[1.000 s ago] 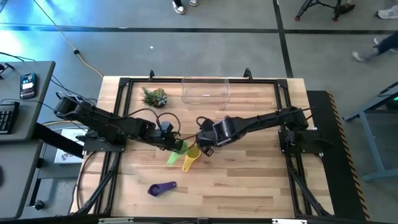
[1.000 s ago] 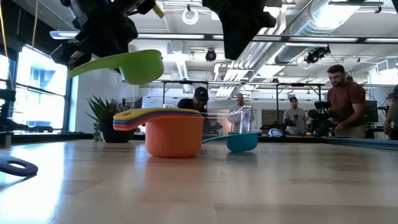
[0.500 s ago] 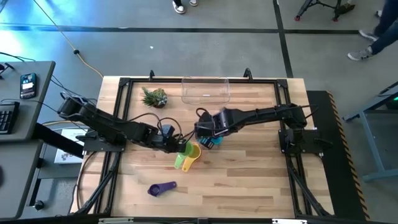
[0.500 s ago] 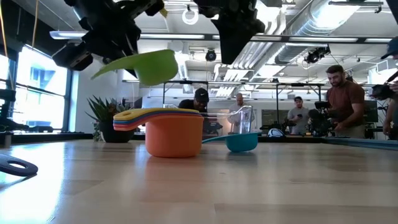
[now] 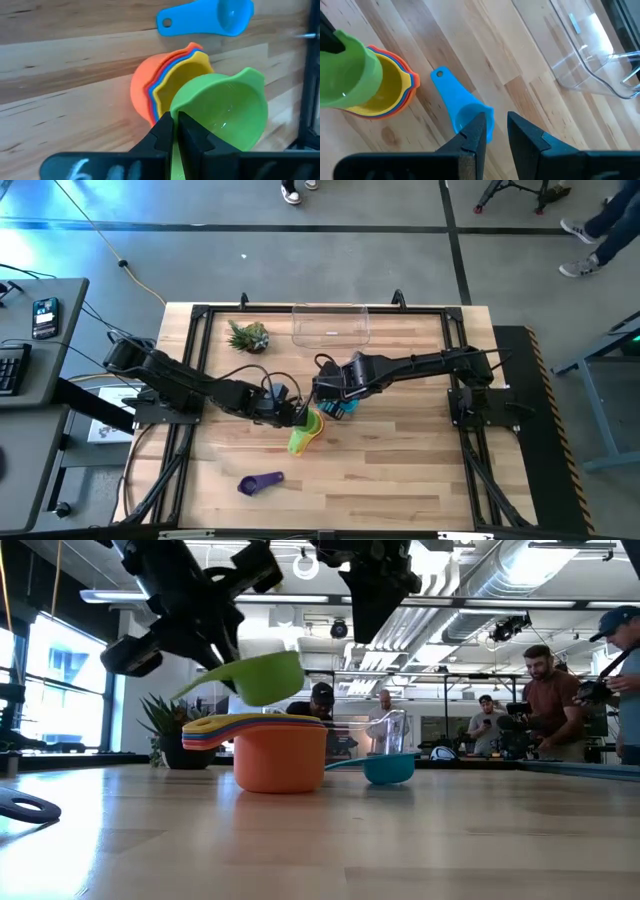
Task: Nest measuring cups in basket
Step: Stack the green measuring cup on top of the yellow measuring cup, then stack the light blue measuring cup on top of the green measuring cup
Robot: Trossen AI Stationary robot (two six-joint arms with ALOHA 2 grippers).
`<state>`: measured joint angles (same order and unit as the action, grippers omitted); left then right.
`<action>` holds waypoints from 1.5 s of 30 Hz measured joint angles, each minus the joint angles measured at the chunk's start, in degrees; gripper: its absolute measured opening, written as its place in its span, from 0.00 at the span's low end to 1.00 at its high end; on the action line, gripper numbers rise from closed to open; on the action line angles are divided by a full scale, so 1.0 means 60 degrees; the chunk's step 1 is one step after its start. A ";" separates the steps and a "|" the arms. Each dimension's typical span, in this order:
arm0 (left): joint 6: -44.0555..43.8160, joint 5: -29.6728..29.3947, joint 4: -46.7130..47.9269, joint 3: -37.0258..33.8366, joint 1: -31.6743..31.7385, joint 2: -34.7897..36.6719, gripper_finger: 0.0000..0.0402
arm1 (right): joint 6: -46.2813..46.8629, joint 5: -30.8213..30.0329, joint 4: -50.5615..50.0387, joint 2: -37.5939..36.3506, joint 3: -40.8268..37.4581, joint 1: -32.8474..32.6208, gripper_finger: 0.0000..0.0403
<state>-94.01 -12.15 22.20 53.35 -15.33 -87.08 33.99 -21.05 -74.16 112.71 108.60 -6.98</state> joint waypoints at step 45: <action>0.1026 0.0736 -0.0409 0.0017 0.0554 -0.0031 0.24 | -0.0352 0.0006 0.0024 0.0004 0.0000 -0.0004 0.18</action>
<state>-87.85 -7.73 19.74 53.45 -12.01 -87.27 31.88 -21.02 -74.01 112.73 108.60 -7.01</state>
